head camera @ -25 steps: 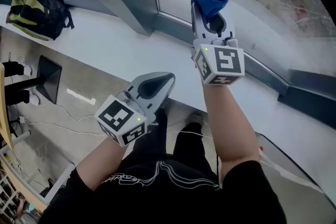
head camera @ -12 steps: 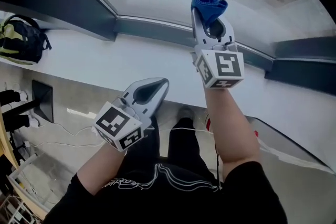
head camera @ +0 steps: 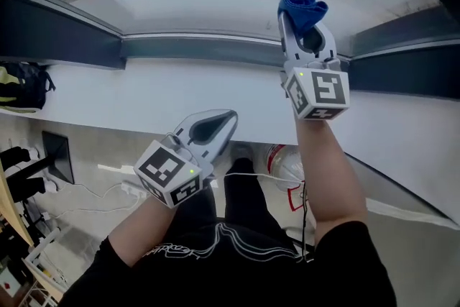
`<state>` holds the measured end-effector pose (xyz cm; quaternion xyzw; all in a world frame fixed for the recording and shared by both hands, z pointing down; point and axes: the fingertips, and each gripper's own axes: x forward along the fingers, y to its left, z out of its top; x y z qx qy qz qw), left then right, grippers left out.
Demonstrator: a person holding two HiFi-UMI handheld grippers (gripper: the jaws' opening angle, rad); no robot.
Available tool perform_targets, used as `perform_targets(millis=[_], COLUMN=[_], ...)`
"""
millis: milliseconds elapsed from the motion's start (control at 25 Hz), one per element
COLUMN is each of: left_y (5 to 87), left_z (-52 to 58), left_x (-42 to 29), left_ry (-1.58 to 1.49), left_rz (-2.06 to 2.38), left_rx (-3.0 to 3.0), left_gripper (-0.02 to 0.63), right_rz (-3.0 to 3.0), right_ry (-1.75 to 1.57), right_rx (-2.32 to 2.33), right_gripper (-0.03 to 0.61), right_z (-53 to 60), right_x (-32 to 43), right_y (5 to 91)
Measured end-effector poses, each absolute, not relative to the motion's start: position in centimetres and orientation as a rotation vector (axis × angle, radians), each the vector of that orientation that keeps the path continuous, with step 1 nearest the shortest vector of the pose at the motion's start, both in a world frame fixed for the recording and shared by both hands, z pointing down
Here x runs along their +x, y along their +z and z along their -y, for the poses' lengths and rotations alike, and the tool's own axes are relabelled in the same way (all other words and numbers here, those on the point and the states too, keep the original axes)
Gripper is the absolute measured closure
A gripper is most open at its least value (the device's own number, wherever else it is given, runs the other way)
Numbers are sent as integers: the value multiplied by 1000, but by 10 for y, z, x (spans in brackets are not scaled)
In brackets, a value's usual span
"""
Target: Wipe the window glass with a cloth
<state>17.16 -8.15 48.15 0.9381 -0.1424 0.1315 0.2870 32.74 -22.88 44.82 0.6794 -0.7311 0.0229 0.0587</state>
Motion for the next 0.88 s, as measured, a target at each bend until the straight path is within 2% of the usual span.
perform_targets(millis=[520,880], left_y=[496,495], left_z=[44,17], left_x=[279,320], left_ry=[440,461], left_rz=[248,171], left_rx=[2514,2505], left_gripper=[609,609], right_rz=[1945,1791], right_ry=[117,162], right_rx=[2314,2509], right_gripper=[485,486], right_z=[147,114], right_x=[522,594], right_y=[463,462])
